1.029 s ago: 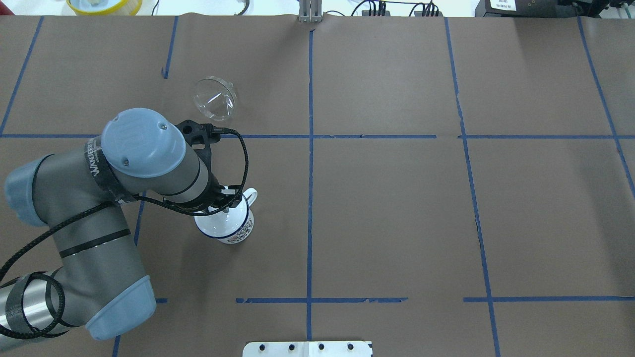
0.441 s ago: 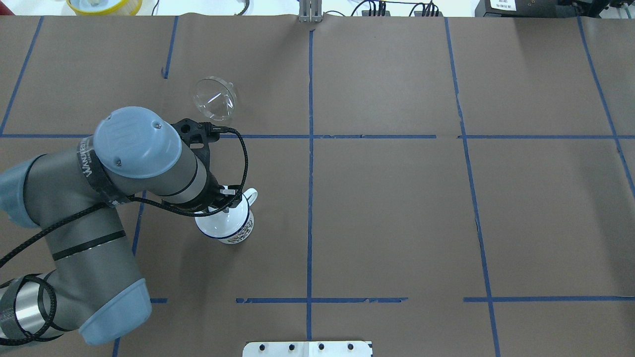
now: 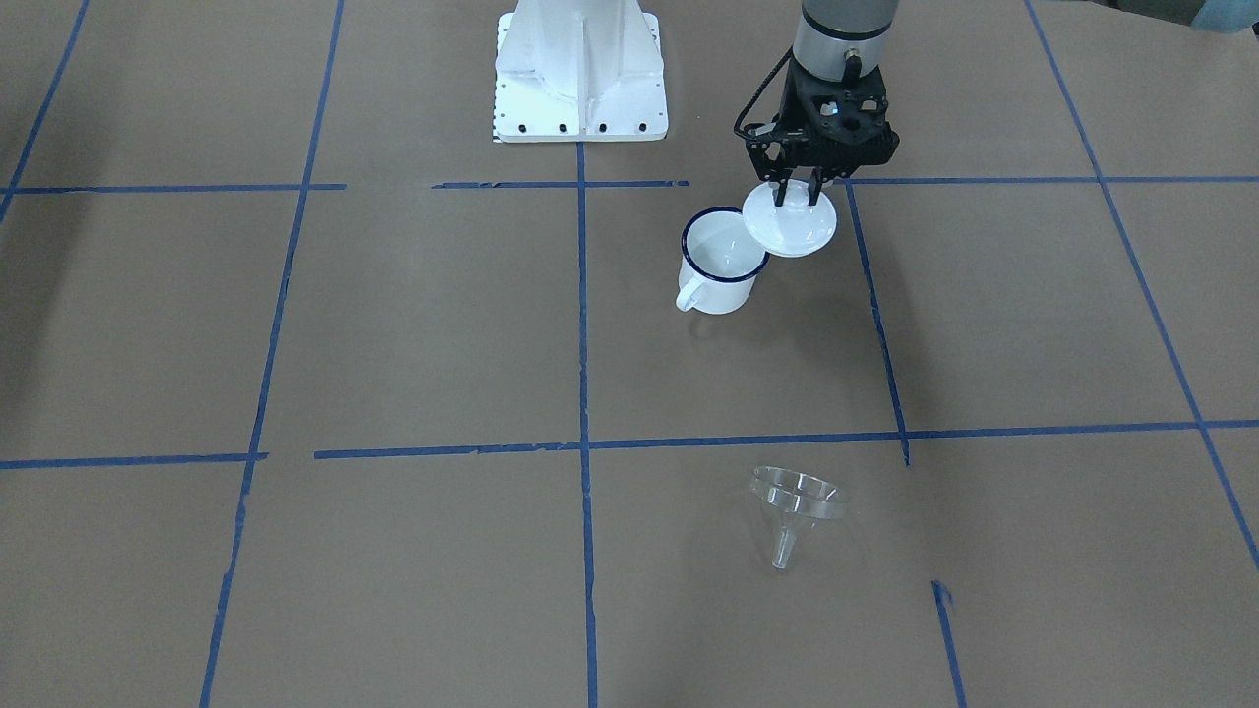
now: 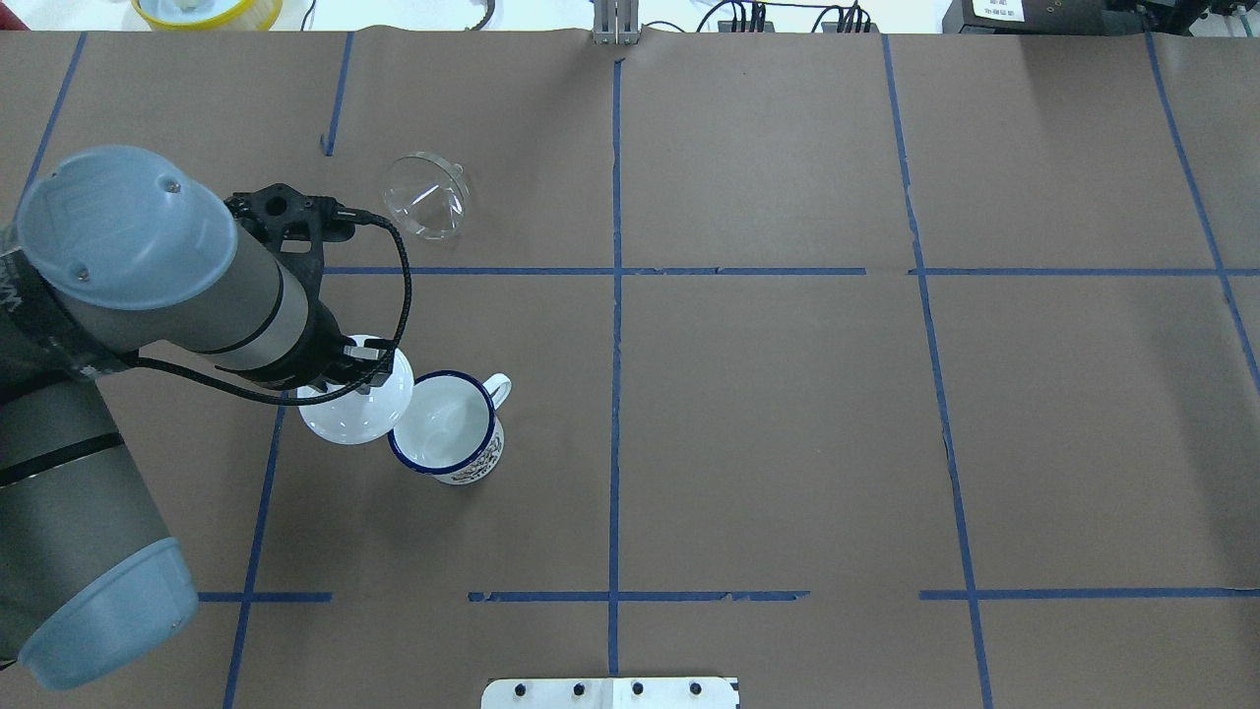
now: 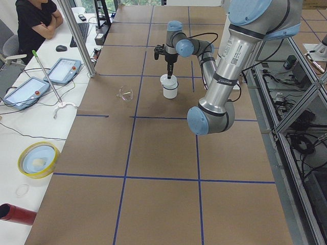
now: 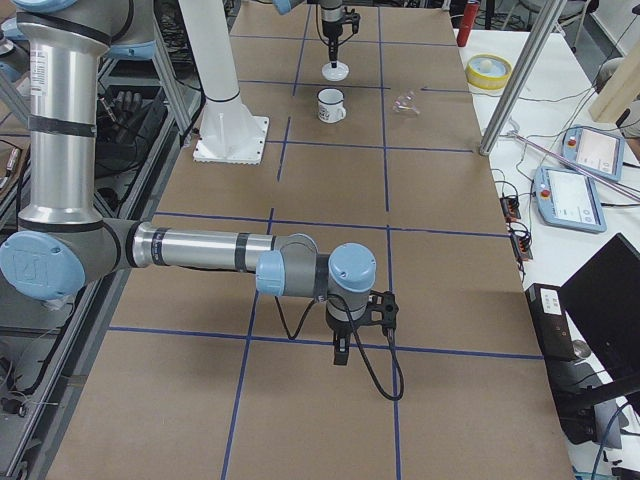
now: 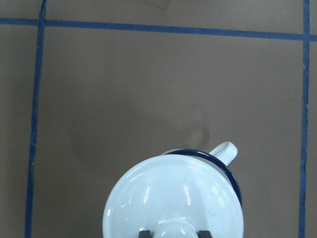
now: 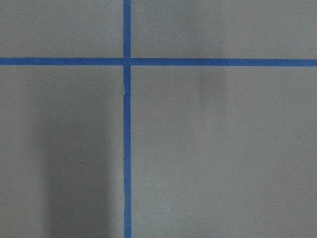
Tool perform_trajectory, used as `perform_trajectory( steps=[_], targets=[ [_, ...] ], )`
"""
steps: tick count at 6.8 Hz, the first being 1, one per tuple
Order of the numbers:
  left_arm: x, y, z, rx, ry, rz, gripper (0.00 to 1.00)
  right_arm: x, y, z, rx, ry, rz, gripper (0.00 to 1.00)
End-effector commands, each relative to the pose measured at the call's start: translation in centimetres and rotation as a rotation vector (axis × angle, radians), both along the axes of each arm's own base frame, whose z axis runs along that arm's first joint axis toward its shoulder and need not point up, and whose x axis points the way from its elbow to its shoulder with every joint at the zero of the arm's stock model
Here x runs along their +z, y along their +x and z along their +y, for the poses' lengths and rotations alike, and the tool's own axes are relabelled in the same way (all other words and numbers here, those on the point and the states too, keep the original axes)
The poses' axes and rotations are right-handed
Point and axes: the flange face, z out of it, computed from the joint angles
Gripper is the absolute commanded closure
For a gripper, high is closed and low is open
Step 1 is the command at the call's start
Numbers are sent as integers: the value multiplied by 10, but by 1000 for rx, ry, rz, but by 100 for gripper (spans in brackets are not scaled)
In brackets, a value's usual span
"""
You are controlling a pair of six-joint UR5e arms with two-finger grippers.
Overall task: Place funnel on cup
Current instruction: 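Set the white lid on the table beside the mug, open left gripper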
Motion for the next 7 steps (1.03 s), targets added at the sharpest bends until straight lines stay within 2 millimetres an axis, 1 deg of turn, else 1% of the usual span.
perform_trajectory(
  steps=[1, 2, 3, 5, 6, 7],
  targets=[
    [69, -15, 8, 23, 57, 31, 100, 0, 0, 0, 0, 0, 0, 0],
    [95, 1, -4, 20, 60, 41, 100, 0, 0, 0, 0, 0, 0, 0],
    [114, 17, -13, 24, 49, 23, 100, 1, 0, 0, 0, -2, 0, 0],
    [149, 36, -25, 30, 48, 19, 100, 0, 0, 0, 0, 0, 0, 0],
    [162, 42, -28, 33, 48, 17, 100, 0, 0, 0, 0, 0, 0, 0],
    [165, 46, -30, 38, 56, 30, 64, 0, 0, 0, 0, 0, 0, 0]
  ],
)
